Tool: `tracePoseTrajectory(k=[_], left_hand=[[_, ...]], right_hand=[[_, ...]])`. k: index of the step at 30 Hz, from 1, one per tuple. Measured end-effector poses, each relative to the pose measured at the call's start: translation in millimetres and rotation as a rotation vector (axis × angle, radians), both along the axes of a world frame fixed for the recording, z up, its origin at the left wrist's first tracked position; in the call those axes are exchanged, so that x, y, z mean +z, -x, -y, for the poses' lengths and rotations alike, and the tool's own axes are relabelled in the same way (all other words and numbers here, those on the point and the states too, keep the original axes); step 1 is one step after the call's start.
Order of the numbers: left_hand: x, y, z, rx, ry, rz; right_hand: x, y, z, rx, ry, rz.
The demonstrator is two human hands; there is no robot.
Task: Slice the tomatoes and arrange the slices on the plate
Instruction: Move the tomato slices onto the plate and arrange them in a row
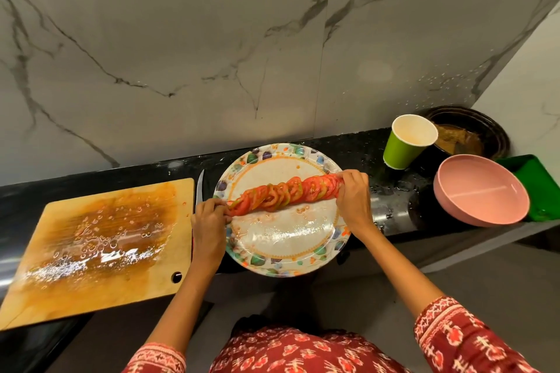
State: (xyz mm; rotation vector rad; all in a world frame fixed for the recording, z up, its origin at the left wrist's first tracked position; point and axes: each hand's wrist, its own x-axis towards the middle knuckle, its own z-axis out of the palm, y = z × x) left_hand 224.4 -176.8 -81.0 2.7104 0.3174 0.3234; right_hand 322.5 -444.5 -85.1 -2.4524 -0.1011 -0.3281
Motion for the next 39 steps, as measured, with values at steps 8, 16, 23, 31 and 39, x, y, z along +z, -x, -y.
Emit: tracePoseTrajectory(k=[8,16,23,31,39], left_hand=[[7.4,-13.1,-1.4,0.1,0.006,0.004],[-1.2,-18.3,8.2,0.074,0.242,0.072],[-7.9,-17.2,19.4,-0.047,0.376,-0.07],[-5.4,-14.5,20.9,-0.078,0.286,-0.009],[-8.2,-3.2,18.2,-0.046,0.162,-0.014]], right_hand=[[7.6,6.4,-1.6,0.018,-0.059,-0.006],[15.8,15.5,-6.2,-0.003,-0.111,-0.038],[15.0,19.0,-4.5,0.036,-0.109,-0.06],[5.4,16.1,-11.5,0.269,-0.074,0.026],[6.1,-3.1,-25.5,0.506,0.164,-0.131]])
